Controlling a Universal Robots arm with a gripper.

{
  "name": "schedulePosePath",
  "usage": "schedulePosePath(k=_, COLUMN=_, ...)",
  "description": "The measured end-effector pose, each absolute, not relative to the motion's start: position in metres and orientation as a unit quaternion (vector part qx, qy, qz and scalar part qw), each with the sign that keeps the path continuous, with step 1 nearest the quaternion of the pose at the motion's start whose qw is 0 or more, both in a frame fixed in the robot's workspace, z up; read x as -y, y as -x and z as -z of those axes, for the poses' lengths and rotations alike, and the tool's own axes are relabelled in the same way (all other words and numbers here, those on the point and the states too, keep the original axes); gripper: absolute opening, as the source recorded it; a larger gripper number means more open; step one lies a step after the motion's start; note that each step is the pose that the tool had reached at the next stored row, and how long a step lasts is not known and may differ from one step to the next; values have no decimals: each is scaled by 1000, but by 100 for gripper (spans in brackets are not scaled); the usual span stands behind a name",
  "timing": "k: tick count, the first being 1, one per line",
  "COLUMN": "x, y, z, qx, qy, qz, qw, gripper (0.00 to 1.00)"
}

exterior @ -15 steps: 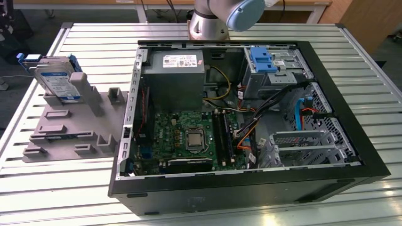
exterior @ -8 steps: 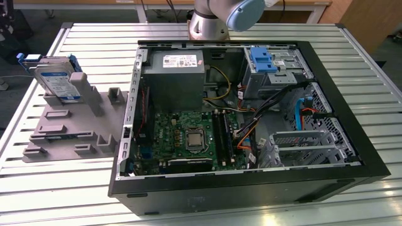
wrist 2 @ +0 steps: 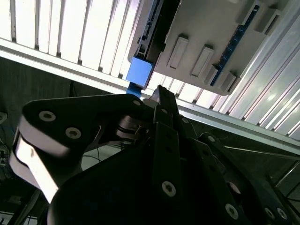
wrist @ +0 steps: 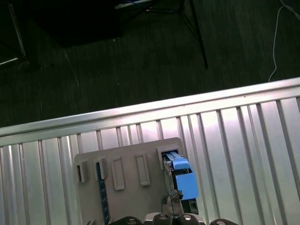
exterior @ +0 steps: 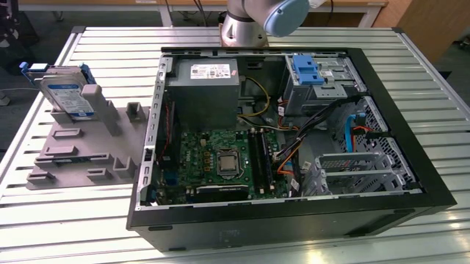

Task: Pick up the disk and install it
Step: 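Pick up the disk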

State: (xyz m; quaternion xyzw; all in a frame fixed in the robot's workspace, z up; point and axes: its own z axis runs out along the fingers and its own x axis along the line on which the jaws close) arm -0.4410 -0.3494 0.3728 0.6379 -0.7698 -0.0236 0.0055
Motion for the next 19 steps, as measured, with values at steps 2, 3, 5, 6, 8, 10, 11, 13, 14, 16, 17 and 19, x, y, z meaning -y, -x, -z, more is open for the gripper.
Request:
schedulePosePath(k=2, x=345, y=441, z=-372, qx=770, qy=-638, qz=22, qw=7, gripper=11)
schedulePosePath(k=3, x=343, y=441, z=-371, qx=770, qy=-638, qz=22, qw=7, gripper=11)
schedulePosePath(k=5, x=340, y=441, z=-370, qx=770, qy=-638, qz=21, qw=7, gripper=17)
schedulePosePath(k=6, x=340, y=441, z=-369, qx=769, qy=-639, qz=21, qw=7, gripper=23)
schedulePosePath(k=8, x=340, y=441, z=-367, qx=763, qy=-646, qz=21, qw=8, gripper=29)
schedulePosePath(k=10, x=340, y=441, z=-365, qx=752, qy=-659, qz=21, qw=8, gripper=41)
schedulePosePath(k=11, x=340, y=441, z=-364, qx=750, qy=-661, qz=21, qw=8, gripper=41)
schedulePosePath(k=13, x=340, y=441, z=-364, qx=750, qy=-662, qz=21, qw=8, gripper=47)
schedulePosePath(k=14, x=340, y=441, z=-364, qx=750, qy=-662, qz=21, qw=8, gripper=47)
schedulePosePath(k=16, x=340, y=441, z=-364, qx=750, qy=-662, qz=21, qw=8, gripper=47)
schedulePosePath(k=17, x=340, y=441, z=-364, qx=750, qy=-662, qz=21, qw=8, gripper=47)
schedulePosePath(k=19, x=340, y=441, z=-364, qx=750, qy=-662, qz=21, qw=8, gripper=47)
